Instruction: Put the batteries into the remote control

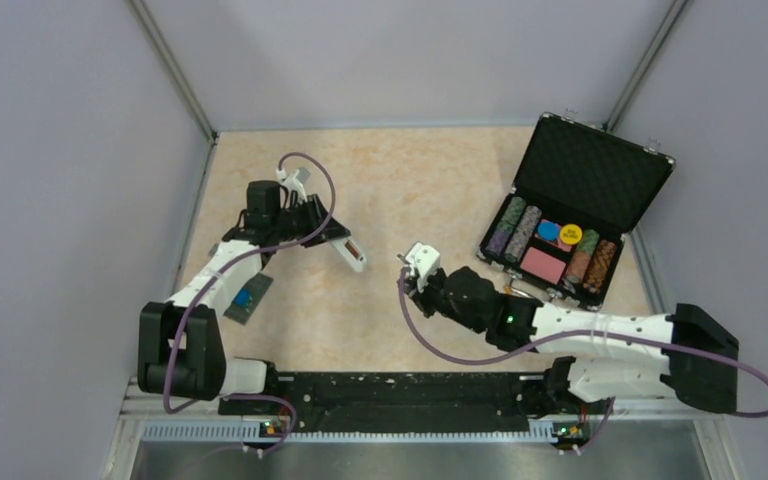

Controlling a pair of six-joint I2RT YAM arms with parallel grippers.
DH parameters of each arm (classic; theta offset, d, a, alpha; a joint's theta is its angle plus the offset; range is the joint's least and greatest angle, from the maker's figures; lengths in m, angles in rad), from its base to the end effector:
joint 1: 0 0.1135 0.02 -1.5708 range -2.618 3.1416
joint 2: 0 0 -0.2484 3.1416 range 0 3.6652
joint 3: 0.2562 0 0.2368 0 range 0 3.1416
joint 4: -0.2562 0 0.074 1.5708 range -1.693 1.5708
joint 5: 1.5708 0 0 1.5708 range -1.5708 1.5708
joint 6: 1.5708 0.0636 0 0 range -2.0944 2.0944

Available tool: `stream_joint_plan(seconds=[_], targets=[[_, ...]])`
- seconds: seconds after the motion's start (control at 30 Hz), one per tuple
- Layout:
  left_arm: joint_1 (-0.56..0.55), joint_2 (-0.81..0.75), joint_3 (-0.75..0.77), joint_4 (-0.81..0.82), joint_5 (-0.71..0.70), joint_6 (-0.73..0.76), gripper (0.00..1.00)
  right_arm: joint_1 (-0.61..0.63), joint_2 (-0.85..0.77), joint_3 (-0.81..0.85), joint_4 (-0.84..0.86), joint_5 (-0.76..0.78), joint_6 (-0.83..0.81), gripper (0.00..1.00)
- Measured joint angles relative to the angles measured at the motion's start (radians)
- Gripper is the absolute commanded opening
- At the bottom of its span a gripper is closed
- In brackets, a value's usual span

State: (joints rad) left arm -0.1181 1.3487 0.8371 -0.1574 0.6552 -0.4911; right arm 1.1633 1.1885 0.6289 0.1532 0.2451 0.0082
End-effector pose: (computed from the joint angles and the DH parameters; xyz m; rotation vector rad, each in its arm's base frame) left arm 0.2854 -0.0729 0.2188 -0.0535 2.2842 -1.0583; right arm 0.1243 0.2491 0.2196 -0.9537 1.7598 0.5213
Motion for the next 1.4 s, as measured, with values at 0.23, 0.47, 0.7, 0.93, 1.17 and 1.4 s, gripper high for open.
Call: stream_joint_plan(seconds=[0.23, 0.47, 0.7, 0.93, 1.17, 1.4], targets=[[-0.012, -0.015, -0.004, 0.087, 0.089, -0.039, 0.0, 0.0, -0.134, -0.068, 0.215, 0.062, -0.105, 0.0], [-0.066, -0.037, -0.01, 0.153, 0.171, -0.043, 0.0, 0.0, -0.127, -0.066, 0.309, 0.086, -0.138, 0.0], [-0.117, 0.001, 0.01, 0.111, 0.21, -0.078, 0.0, 0.0, -0.005, 0.049, 0.217, 0.062, -0.071, 0.0], [-0.13, 0.026, 0.017, 0.051, 0.244, -0.105, 0.0, -0.003, 0.043, 0.091, 0.183, 0.03, -0.013, 0.0], [-0.13, 0.054, 0.051, 0.022, 0.279, -0.145, 0.0, -0.008, 0.069, 0.091, 0.2, 0.015, 0.004, 0.0], [-0.13, 0.064, 0.055, 0.002, 0.301, -0.154, 0.0, -0.016, 0.098, 0.091, 0.259, 0.021, 0.004, 0.0]])
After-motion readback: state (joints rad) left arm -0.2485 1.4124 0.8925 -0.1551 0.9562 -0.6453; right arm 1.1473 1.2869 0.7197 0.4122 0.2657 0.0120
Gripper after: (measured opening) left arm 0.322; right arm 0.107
